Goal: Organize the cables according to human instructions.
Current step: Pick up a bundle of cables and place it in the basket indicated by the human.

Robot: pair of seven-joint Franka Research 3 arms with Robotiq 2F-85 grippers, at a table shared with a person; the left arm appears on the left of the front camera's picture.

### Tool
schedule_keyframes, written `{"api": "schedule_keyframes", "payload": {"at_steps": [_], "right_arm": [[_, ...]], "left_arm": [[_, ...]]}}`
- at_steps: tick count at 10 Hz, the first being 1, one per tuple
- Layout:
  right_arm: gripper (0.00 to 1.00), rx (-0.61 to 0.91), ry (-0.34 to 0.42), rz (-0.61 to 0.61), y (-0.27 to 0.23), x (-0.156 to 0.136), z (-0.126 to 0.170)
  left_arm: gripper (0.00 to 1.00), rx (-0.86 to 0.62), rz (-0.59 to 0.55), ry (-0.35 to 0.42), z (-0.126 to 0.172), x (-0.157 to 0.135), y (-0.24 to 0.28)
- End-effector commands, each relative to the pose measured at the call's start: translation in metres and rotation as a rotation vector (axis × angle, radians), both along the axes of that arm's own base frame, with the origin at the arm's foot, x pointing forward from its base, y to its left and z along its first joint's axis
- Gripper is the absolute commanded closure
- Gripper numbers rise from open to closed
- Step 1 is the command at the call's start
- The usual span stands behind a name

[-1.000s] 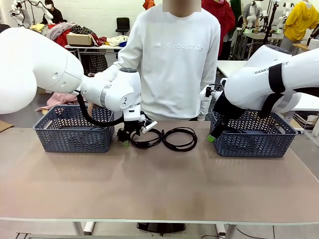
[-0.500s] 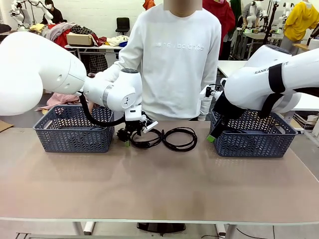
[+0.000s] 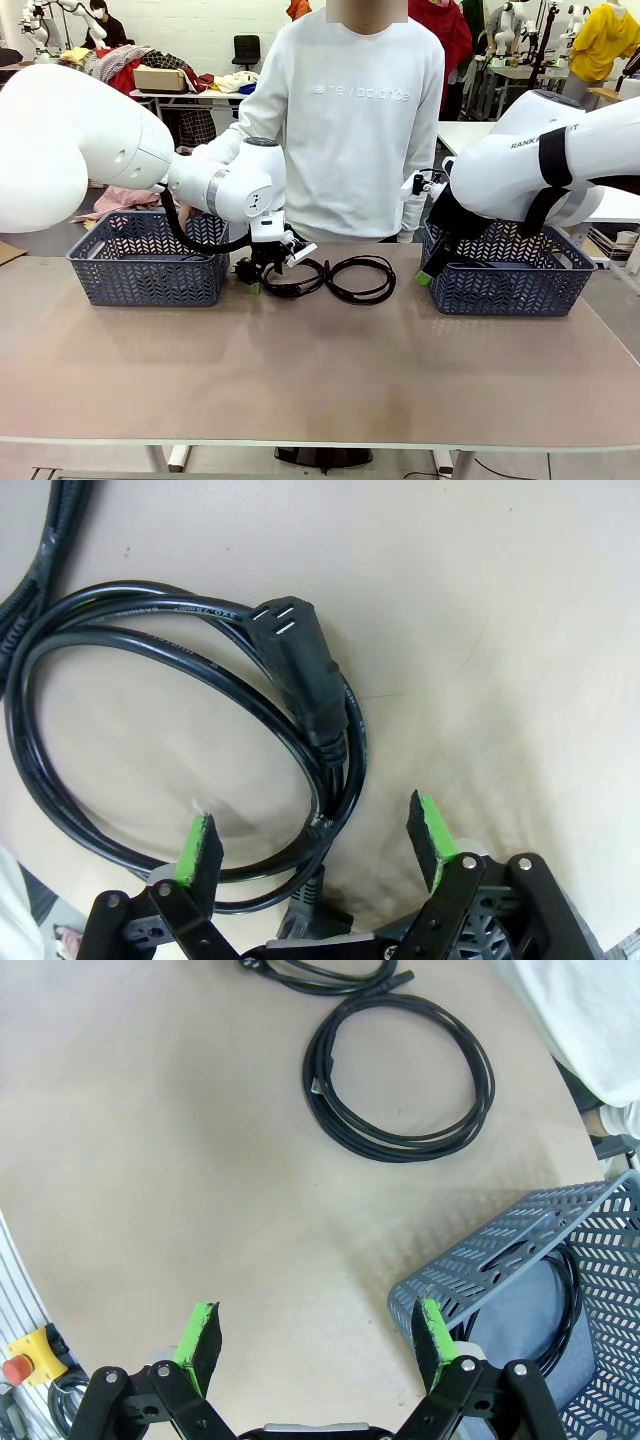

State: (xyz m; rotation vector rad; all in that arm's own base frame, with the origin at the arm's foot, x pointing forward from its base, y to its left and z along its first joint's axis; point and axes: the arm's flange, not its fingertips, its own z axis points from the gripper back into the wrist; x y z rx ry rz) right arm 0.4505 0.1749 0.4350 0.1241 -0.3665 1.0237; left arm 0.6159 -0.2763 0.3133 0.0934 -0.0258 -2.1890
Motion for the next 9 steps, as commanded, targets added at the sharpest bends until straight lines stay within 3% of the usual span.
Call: {"api": "schedule_keyframes", "payload": {"at_steps": [1, 2, 3, 4, 5, 6, 7, 8, 9], "right_arm": [[0.0, -0.006, -0.003, -0.008, 0.0007, 0.0011, 0.0016], [0.0, -0.006, -0.003, -0.008, 0.0007, 0.0011, 0.0016], [0.0, -0.006, -0.003, -0.008, 0.0007, 0.0011, 0.0016], [0.0, -0.006, -0.003, -0.008, 0.0007, 0.0011, 0.0016], [0.0, -0.006, -0.003, -0.008, 0.0007, 0.0011, 0.0016], [0.0, -0.006, -0.003, -0.008, 0.0007, 0.0011, 0.0016], [0.0, -0.006, -0.003, -0.008, 0.0007, 0.0011, 0.0016], [0.0, -0.006, -0.003, -0.008, 0.0007, 0.0011, 0.0016], [0.0, -0.006, -0.003, -0.008, 0.0007, 0.0011, 0.0016]], "left_arm": [[0.21, 0.021, -0.021, 0.021, 0.001, 0.0053, 0.0014], [0.22, 0.019, -0.017, 0.026, 0.0005, 0.0055, 0.0005], [0.4, 0.016, -0.014, 0.027, -0.0005, 0.0056, 0.0008], [0.41, 0.014, -0.011, 0.03, -0.001, 0.0057, 0.0008], [0.59, 0.01, -0.009, 0.032, -0.0007, 0.0053, 0.0003], [0.6, 0.01, -0.006, 0.033, -0.0002, 0.0051, -0.0002], [0.77, 0.014, -0.005, 0.034, -0.0004, 0.0051, 0.0], [0.79, 0.013, -0.004, 0.036, -0.0004, 0.0049, 0.0], [0.96, 0.015, -0.008, 0.038, 0.0001, 0.0043, -0.0003]]}}
